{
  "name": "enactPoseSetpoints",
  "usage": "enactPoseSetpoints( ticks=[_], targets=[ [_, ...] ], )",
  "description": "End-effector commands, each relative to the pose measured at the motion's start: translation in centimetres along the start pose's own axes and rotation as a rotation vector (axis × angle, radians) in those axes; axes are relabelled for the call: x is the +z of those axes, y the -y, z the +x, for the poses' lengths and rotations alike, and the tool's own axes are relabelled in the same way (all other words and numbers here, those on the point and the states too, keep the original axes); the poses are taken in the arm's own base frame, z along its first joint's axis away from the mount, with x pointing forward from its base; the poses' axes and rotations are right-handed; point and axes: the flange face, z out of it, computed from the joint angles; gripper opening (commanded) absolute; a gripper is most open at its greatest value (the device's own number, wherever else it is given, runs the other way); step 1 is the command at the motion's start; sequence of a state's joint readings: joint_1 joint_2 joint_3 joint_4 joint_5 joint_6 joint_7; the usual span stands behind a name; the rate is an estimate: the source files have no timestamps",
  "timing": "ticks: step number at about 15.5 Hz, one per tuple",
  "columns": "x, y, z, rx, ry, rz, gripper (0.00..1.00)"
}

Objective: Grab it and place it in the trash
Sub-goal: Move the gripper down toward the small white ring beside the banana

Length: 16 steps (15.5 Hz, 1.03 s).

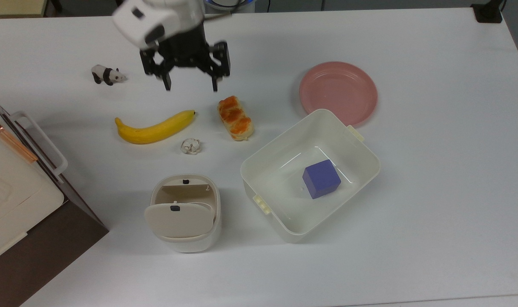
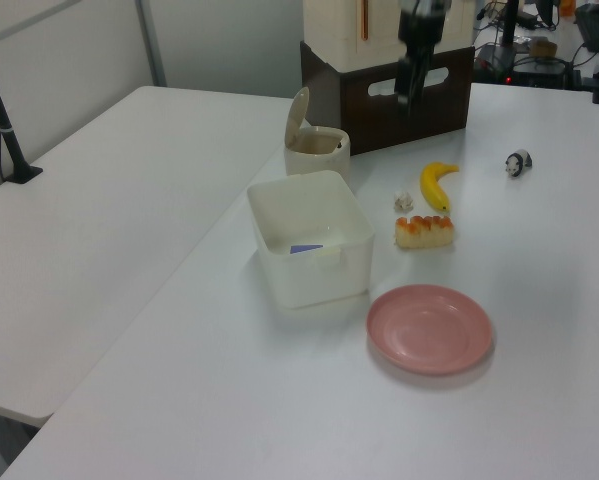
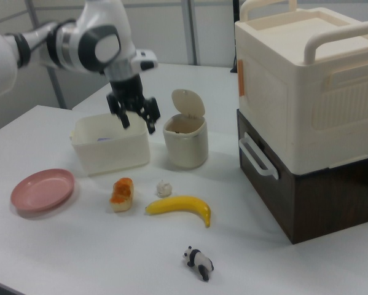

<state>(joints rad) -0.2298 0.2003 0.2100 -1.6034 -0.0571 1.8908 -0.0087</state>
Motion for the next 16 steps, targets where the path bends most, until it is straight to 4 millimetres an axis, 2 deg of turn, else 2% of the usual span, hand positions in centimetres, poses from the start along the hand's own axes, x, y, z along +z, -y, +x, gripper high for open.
enactPoseSetpoints(
  ticks=[1, 4, 5, 8, 10, 11, 13, 16],
  targets=[
    [6.1, 0.3, -1.1, -0.020, 0.008, -0.062, 0.92],
    [8.3, -0.4, -1.0, -0.016, 0.035, -0.072, 0.90],
    [10.2, -1.2, -0.7, -0.009, 0.056, -0.071, 0.88],
    [12.0, -2.2, -0.1, 0.003, 0.043, -0.068, 0.83],
    [13.9, -2.8, 0.2, -0.006, 0.055, -0.084, 0.83],
    [14.8, -2.6, 0.4, -0.016, 0.060, -0.094, 0.84],
    [15.2, -2.3, 1.3, -0.012, 0.055, -0.097, 0.85],
    [15.6, -0.6, 1.5, -0.040, 0.058, -0.101, 0.87]
  ],
)
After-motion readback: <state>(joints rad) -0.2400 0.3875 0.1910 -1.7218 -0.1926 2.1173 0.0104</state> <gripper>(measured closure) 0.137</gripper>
